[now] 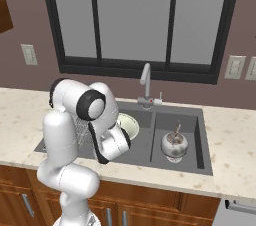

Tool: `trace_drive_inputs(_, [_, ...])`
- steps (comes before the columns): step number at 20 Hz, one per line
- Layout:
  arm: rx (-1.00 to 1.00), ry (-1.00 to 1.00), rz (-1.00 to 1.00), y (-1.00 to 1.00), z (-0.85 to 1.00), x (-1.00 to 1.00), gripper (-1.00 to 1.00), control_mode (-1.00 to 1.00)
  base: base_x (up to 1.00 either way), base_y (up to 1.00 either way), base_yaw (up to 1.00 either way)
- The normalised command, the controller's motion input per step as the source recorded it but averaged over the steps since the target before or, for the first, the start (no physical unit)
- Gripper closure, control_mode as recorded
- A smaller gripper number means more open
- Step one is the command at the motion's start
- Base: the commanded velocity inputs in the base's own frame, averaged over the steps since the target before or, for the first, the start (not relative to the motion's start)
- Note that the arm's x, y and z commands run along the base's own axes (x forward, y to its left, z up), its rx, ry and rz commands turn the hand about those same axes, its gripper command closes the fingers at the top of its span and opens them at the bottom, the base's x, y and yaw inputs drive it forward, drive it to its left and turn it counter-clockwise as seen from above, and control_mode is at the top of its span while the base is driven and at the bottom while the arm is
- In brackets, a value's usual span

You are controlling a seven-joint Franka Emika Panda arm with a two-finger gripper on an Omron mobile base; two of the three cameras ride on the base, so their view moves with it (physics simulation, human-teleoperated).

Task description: Place the bowl in the left basin and the kettle in the right basin of the sink.

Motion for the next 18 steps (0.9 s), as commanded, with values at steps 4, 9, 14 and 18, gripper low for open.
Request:
trace_drive_inputs(4, [0.00,0.00,0.00,0.00,0.00,0.00,-1.00,-1.00,0.00,0.00,0.00])
trace_drive_inputs(9, [0.00,0.00,0.00,0.00,0.01,0.00,-1.00,-1.00,0.00,0.00,0.00])
trace_drive_inputs(14, [0.00,0.00,0.00,-0.02,0.19,0.00,-1.00,-1.00,0.00,0.00,0.00])
trace_drive_inputs(18, [0.00,0.00,0.00,-0.07,0.38,0.00,-1.00,-1.00,0.00,0.00,0.00])
